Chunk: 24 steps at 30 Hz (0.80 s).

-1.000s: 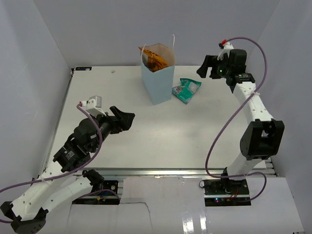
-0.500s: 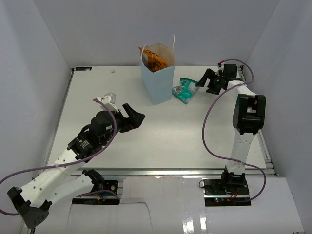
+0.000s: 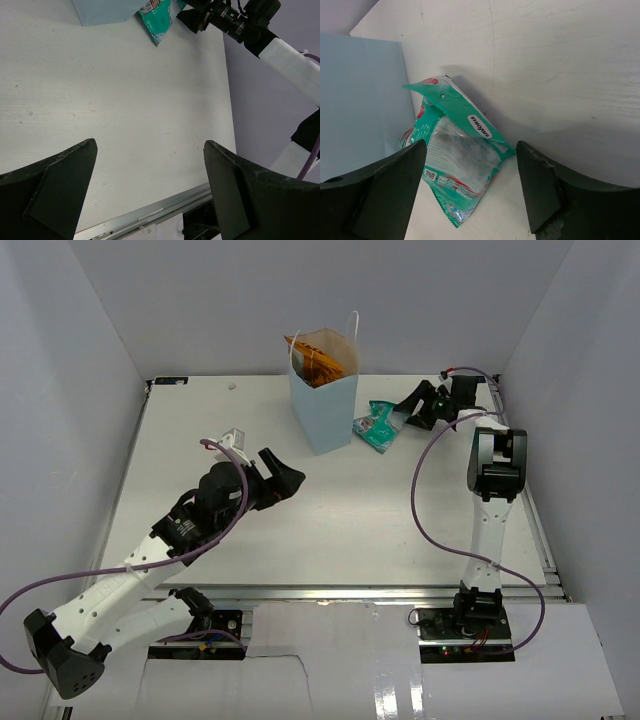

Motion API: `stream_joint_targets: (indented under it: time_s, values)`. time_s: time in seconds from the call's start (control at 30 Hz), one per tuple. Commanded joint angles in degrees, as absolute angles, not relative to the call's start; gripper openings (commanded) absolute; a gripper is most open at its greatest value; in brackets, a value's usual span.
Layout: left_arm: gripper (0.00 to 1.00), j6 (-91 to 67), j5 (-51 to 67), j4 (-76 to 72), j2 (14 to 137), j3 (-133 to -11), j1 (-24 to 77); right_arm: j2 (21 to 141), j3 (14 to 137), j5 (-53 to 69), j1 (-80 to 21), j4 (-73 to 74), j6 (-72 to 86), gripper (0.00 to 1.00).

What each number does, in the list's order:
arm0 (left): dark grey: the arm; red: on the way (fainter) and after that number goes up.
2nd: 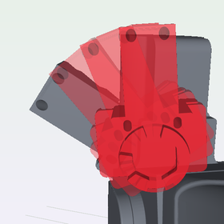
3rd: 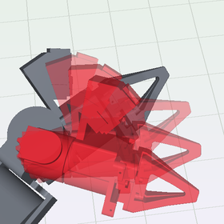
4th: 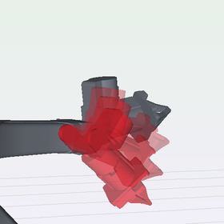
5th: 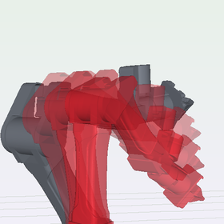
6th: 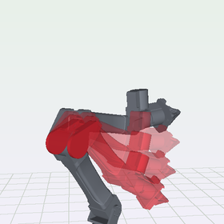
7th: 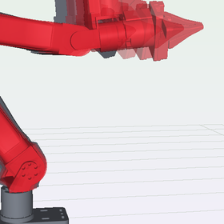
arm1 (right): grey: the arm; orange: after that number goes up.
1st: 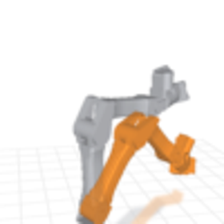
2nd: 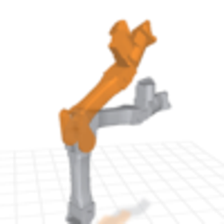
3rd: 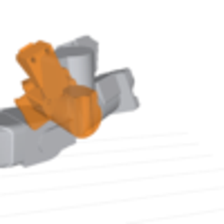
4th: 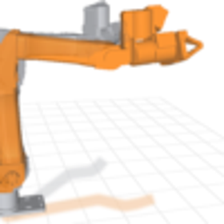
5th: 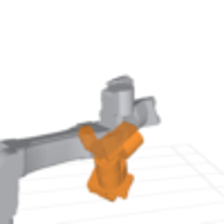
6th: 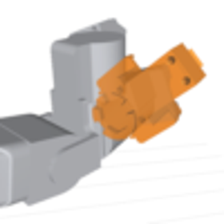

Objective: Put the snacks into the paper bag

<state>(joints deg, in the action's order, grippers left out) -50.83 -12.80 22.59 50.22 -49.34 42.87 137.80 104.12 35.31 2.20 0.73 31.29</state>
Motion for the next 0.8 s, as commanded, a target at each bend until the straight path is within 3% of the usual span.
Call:
stream_joint_targets:
  time_s: [0.0,0.23,0.43,0.5,0.63,0.77]
  values:
    - [0.98,-52.03,-11.87,21.8,50.45,-51.07,42.8,140.09,104.07,39.81,2.02,-4.92,36.03,0.77]
    - [0.98,-52.47,-11.34,21.71,49.83,-50.8,42.8,141.15,101.6,40.43,1.41,-8.61,37.26,0.53]
    - [0.98,-52.47,-11.25,21.19,48.61,-49.75,42.8,137.12,99.06,44.73,4.21,-13.61,38.23,0.15]
    - [0.98,-52.21,-11.16,20.66,47.99,-49.22,42.8,135.27,98.53,45.78,5.7,-13.88,37.27,0.08]
    - [0.98,-50.98,-11.16,19.95,46.68,-48.34,42.8,124.85,89.42,52.28,7.91,-21.78,36.57,0.08]
    - [0.98,-48.78,-11.86,19.25,44.92,-47.73,42.8,112.53,82.98,49.76,7.82,-20.66,28.93,0.08]
